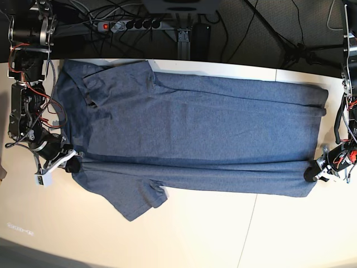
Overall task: Fold the T-shirt properly
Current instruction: 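Lift both held corners and fold them over onto the other half, then grasp the protruding sleeve with the right gripper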
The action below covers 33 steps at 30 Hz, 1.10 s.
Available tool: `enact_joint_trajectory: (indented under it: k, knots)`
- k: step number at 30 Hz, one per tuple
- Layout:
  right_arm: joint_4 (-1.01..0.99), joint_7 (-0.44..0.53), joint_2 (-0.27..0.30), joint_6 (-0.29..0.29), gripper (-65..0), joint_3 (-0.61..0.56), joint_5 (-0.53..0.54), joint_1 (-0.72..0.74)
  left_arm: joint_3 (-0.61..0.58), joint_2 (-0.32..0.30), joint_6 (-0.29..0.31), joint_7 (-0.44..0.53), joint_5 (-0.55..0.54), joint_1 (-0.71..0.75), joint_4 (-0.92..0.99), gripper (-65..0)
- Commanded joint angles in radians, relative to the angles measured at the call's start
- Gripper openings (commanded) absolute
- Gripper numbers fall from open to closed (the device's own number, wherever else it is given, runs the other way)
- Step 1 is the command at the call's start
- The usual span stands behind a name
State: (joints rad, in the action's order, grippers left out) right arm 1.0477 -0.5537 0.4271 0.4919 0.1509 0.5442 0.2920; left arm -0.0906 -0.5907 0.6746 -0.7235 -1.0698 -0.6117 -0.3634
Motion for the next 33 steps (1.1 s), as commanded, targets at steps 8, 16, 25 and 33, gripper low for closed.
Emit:
enact_joint_trajectory:
  k: [8, 16, 25, 33]
  knots:
    - [0.057, 0.018, 0.04, 0.099, -65.0, 0.008, 0.021, -0.024, 0.004, -0.038, 0.023, 0.012, -0.018, 0.056, -0.192, -65.0]
    - [0.057, 0.034, 0.038, 0.097, -31.1, 0.008, 0.021, -0.018, 0.004, -0.038, 0.023, 0.009, -0.018, 0.085, -0.214, -65.0]
    - [0.055, 0.048, 0.034, 0.095, -27.7, 0.022, 0.006, 0.091, 0.004, -0.038, 0.023, 0.008, -0.01, 0.085, -0.214, -65.0]
    - [-0.216, 0.017, -0.058, 0.084, -28.2, -0.007, -0.142, 0.311, 0.004, -0.038, 0.023, 0.008, -0.01, 0.085, -0.214, -65.0]
